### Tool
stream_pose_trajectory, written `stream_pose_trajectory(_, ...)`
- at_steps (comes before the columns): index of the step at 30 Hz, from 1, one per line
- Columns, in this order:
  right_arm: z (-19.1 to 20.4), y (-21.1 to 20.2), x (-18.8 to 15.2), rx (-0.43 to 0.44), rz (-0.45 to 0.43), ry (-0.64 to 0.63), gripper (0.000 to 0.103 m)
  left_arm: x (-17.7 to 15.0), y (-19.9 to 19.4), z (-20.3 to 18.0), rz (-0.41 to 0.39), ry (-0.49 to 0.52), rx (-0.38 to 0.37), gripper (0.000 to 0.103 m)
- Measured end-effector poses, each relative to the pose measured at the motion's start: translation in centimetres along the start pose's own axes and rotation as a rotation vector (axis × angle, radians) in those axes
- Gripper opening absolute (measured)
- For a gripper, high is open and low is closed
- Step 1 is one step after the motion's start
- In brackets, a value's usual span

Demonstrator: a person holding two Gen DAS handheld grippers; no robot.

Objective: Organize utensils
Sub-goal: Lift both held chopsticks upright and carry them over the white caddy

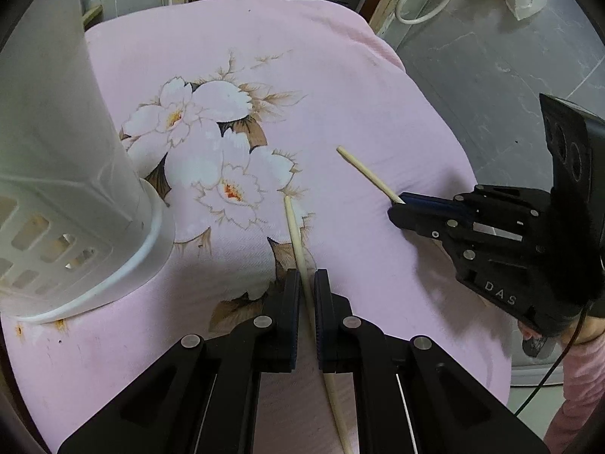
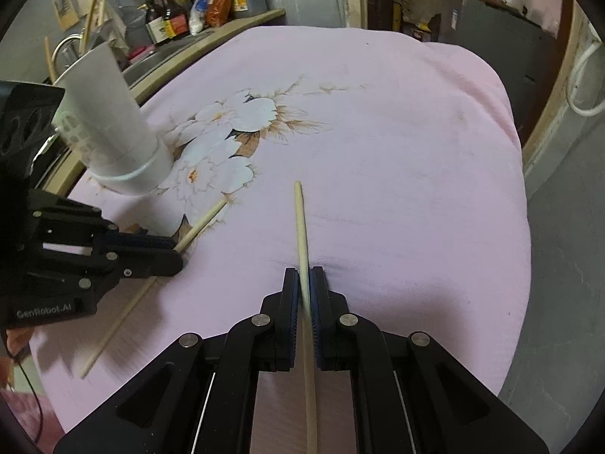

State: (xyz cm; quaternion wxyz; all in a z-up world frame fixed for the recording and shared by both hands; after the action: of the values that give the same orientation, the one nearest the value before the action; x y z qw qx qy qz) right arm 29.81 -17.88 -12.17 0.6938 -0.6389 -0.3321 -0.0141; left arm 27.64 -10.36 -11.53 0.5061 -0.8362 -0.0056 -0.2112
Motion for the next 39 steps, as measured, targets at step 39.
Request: stream_pose_trajectory(39, 9.9, -23.9, 11.8, 0.155, -1.250, 0.145, 0.003, 1.7, -28.7, 1.3, -1.283, 0.172, 0.056, 0.002)
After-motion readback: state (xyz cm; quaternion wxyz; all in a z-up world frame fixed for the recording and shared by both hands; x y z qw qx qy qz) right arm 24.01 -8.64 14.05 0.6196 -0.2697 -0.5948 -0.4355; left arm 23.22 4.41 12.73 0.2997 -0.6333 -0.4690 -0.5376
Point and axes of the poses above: each gripper's, at about its wrist camera, not at the fingertips, and y roughly the way its jaws point, z to its left, x to its top, the point moved 10 cm from there along y, roughly the way its jaws point, and after that the axes turned 9 degrees about -x, right-handed, at the moved point
